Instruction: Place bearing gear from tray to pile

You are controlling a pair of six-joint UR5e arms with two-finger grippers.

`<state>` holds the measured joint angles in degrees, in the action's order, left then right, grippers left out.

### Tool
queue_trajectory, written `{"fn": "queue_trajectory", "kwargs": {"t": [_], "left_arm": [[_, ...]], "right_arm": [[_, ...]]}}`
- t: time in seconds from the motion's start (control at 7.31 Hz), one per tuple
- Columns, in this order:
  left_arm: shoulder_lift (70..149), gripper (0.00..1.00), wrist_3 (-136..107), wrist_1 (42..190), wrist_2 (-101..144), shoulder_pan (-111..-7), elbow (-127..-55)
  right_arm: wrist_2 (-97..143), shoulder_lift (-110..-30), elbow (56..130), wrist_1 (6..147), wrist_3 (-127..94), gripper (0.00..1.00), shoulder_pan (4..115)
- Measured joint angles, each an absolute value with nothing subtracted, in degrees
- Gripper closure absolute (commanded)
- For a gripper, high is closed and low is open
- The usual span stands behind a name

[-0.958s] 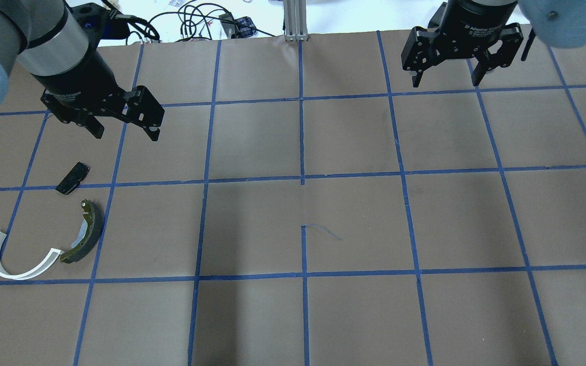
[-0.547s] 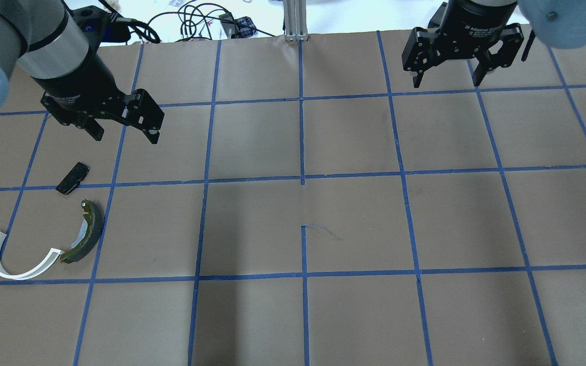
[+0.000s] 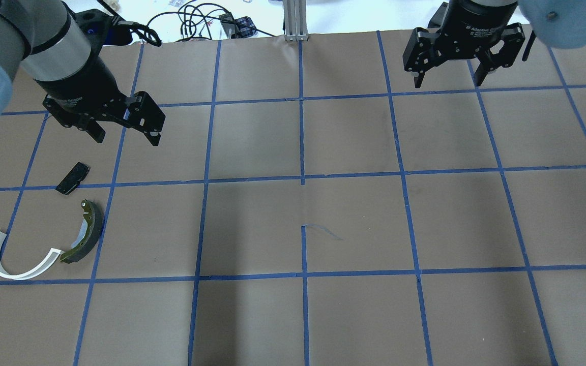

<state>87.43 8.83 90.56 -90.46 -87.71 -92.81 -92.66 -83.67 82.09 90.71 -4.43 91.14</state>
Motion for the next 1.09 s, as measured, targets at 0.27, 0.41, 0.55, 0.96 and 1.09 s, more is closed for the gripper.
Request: {"fn": "queue_trajectory", "kwargs": {"t": [0.27, 0.41, 0.55, 0.96, 1.09], "left_arm": [[87.5, 0.0, 8.84, 90.47, -90.44, -87.71, -92.81], [87.52, 0.0, 8.83, 90.45, -90.44, -87.71, -92.81], [87.53, 0.0, 8.85, 90.44, -90.44, -87.71, -92.81], [87.63, 0.0, 8.94, 90.5, -90.67, -87.7, -92.84], [87.89, 0.0, 9.03, 90.48, -91.31, -87.68, -92.87]], "right_arm": [[-92.42, -83.56, 82.07, 90.76, -4.35, 0.0, 91.1], [-92.24, -83.45, 81.92, 90.83, -4.06, 0.0, 90.77], [-92.07, -83.38, 81.64, 90.88, -3.23, 0.0, 89.69], [-92.27, -83.72, 80.57, 90.35, 13.24, 0.0, 77.83], [-93.42, -83.78, 80.42, 90.45, 21.41, 0.0, 72.66]]}}
